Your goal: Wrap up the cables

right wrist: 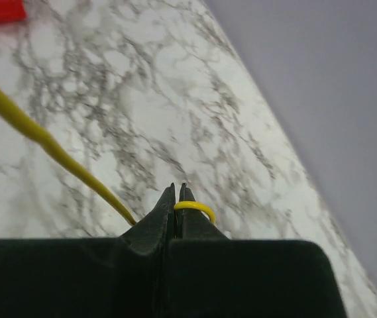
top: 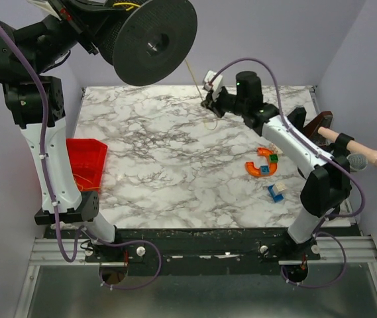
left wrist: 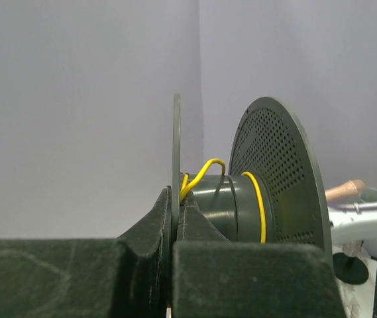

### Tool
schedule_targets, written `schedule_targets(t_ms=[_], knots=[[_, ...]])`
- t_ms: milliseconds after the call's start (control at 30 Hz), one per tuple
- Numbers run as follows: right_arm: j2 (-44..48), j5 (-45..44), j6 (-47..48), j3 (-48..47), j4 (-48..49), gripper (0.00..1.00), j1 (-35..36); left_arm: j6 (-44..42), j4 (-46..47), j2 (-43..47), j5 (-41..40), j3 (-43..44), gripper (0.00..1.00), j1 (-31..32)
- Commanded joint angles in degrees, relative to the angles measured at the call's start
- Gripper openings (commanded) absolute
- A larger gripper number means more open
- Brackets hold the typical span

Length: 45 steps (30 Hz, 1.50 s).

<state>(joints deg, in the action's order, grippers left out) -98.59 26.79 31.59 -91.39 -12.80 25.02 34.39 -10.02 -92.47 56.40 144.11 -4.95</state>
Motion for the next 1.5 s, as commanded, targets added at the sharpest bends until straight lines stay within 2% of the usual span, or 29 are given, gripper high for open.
schedule_targets(t_ms=[0, 100, 233, 433, 600, 700, 800, 967, 1167, 1300, 1467], knots=[[-2.9, -3.2, -11.0, 6.4, 12.2, 0.01, 6.3, 5.0, 1.9, -2.2, -13.9, 2.4, 0.0, -0.9], [-6.8, -5.2, -23.2, 5.3, 22.1, 0.01, 10.2, 5.1, -0.1, -4.0, -16.7, 4.2, 0.0, -0.2], [-12.6, -7.6, -40.8, -0.3, 26.8, 0.01, 13.6, 3.6, -4.9, -6.1, -24.1, 5.9, 0.0, 1.5], [-14.8, -13.8, -39.1, -5.7, 25.9, 0.01, 21.6, -1.1, -11.6, -10.6, -38.4, 10.0, 0.0, 7.7], [-16.6, -14.5, -34.5, -10.3, 18.0, 0.01, 26.4, -7.1, -13.4, -12.7, -47.8, 10.3, 0.0, 10.8], [-16.3, -14.6, -29.3, -12.6, 15.5, 0.01, 29.4, -14.3, -12.0, -12.0, -52.0, 3.9, 0.0, 13.4], [-13.9, -12.7, -28.3, -12.5, 12.9, 0.01, 30.6, -23.7, -8.3, -10.5, -55.3, -7.1, 0.0, 14.5], [-9.1, -5.9, -28.9, -12.5, 4.3, 0.01, 30.6, -40.1, -5.1, -8.2, -53.8, -24.4, 0.0, 15.4], [-5.0, -2.6, -25.4, -16.4, -6.6, 0.01, 29.5, -51.8, -6.4, -3.3, -43.2, -41.1, 0.0, 15.9], [-2.9, -3.4, -25.1, -19.2, -13.7, 0.01, 24.9, -60.0, -11.8, -0.2, -35.9, -46.3, 0.0, 15.8], [0.4, -5.3, -22.6, -18.0, -15.4, 0.01, 17.8, -65.5, -23.0, 1.1, -25.8, -47.3, 0.0, 15.6]])
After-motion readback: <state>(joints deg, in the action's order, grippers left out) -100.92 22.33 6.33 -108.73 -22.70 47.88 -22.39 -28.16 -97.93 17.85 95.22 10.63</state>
